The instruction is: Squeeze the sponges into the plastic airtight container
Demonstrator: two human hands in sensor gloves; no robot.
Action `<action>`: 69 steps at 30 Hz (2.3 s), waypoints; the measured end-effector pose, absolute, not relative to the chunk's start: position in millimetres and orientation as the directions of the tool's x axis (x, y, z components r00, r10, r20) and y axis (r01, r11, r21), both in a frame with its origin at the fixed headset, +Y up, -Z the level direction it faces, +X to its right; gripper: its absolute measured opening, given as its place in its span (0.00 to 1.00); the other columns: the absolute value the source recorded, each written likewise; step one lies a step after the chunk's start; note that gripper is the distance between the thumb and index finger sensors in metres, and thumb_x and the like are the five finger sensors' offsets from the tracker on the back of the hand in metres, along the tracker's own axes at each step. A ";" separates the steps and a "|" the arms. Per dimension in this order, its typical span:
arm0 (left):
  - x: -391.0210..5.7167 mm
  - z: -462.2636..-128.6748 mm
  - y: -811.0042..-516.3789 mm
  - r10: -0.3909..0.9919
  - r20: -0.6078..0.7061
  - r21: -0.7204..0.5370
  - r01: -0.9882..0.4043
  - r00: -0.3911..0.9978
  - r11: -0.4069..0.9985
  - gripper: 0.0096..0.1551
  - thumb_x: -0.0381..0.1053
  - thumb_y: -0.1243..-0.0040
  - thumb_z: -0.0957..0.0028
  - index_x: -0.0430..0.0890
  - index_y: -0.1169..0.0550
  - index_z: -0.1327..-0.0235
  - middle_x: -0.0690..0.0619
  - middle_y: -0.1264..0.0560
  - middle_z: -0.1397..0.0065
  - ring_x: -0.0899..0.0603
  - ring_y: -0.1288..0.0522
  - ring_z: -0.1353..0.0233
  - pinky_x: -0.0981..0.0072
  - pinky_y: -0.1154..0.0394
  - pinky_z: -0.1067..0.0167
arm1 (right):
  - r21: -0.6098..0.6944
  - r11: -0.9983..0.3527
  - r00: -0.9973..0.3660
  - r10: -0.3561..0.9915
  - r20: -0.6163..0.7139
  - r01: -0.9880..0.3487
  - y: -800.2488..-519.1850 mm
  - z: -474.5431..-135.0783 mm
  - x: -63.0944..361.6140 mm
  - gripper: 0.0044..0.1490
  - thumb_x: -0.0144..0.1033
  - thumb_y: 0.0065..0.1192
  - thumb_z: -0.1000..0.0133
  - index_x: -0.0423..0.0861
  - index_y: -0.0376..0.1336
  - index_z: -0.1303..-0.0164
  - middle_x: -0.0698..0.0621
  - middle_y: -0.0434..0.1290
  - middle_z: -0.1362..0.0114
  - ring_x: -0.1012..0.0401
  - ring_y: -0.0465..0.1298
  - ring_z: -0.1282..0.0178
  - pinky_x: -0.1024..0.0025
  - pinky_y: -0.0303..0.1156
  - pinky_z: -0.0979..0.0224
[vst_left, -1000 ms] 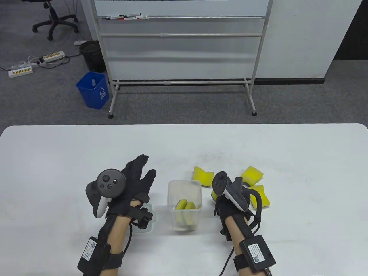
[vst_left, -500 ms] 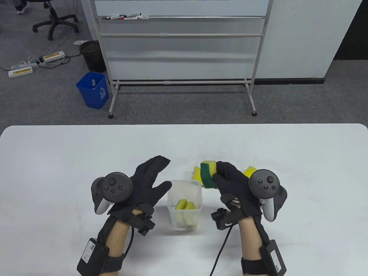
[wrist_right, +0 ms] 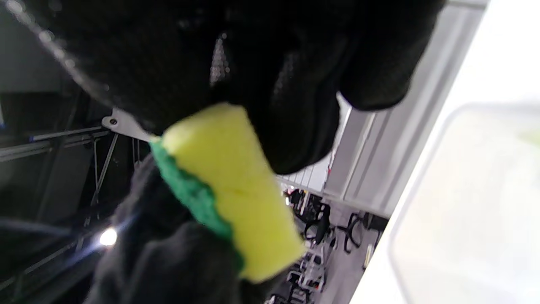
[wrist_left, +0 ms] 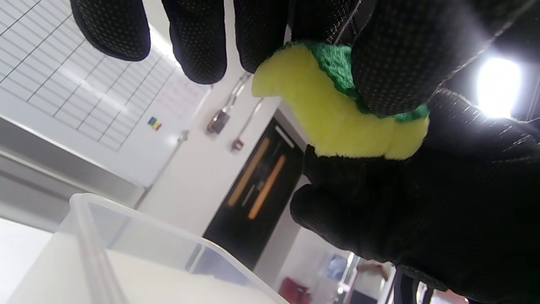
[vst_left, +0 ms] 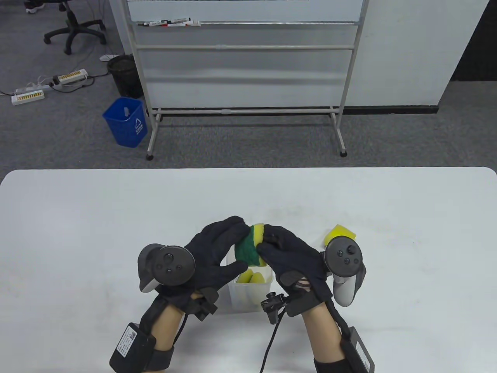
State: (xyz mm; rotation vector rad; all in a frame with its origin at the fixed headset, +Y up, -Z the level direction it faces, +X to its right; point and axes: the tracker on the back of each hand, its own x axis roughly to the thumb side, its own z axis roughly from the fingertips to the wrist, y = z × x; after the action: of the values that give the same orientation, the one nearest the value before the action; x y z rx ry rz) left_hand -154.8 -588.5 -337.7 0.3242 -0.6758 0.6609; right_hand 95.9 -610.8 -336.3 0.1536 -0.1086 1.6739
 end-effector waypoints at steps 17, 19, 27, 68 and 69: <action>-163.7 -345.7 -596.0 0.505 0.606 0.139 -0.707 0.615 0.694 0.32 0.59 0.33 0.52 0.48 0.26 0.36 0.51 0.17 0.38 0.42 0.18 0.37 0.40 0.25 0.33 | 0.148 -0.064 -0.042 0.988 0.148 -0.987 -618.1 -338.7 85.7 0.50 0.55 0.74 0.51 0.42 0.62 0.23 0.47 0.78 0.32 0.49 0.80 0.35 0.44 0.68 0.27; -165.0 -346.3 -595.9 0.504 0.603 0.142 -0.704 0.619 0.696 0.30 0.59 0.33 0.52 0.48 0.24 0.38 0.51 0.16 0.40 0.42 0.17 0.40 0.40 0.24 0.34 | 0.067 -0.189 -0.170 0.960 0.224 -0.980 -612.0 -335.6 87.8 0.52 0.57 0.74 0.52 0.44 0.60 0.21 0.47 0.76 0.29 0.48 0.79 0.33 0.44 0.67 0.26; -159.8 -347.1 -594.1 0.496 0.636 0.042 -0.668 0.592 0.743 0.28 0.58 0.32 0.52 0.48 0.22 0.40 0.51 0.15 0.44 0.42 0.16 0.43 0.41 0.23 0.35 | 0.116 -0.513 -0.426 0.801 0.420 -0.850 -604.0 -334.4 77.0 0.64 0.60 0.77 0.53 0.54 0.45 0.13 0.43 0.49 0.09 0.40 0.62 0.16 0.35 0.58 0.21; -184.7 -357.8 -604.0 0.537 0.472 0.097 -0.647 0.699 0.757 0.37 0.65 0.42 0.48 0.50 0.30 0.27 0.46 0.24 0.26 0.36 0.25 0.27 0.36 0.28 0.31 | -0.284 -0.808 -0.839 0.413 0.354 -0.517 -624.1 -328.6 40.5 0.28 0.47 0.82 0.57 0.52 0.79 0.47 0.50 0.76 0.29 0.47 0.72 0.24 0.39 0.63 0.23; -184.6 -357.7 -603.9 0.537 0.472 0.096 -0.646 0.699 0.757 0.38 0.65 0.42 0.48 0.50 0.30 0.27 0.46 0.24 0.26 0.36 0.25 0.27 0.36 0.28 0.31 | -0.282 -0.811 -0.841 0.409 0.355 -0.513 -624.8 -328.8 40.1 0.27 0.47 0.82 0.57 0.52 0.79 0.48 0.50 0.76 0.29 0.47 0.72 0.24 0.39 0.63 0.23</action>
State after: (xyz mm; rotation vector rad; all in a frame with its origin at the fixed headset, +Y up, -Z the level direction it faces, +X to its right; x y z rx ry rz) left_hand -184.6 -603.9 -357.7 0.2639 -0.4386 0.6680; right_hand 40.1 -624.8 -328.8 0.3818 -0.5085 2.5691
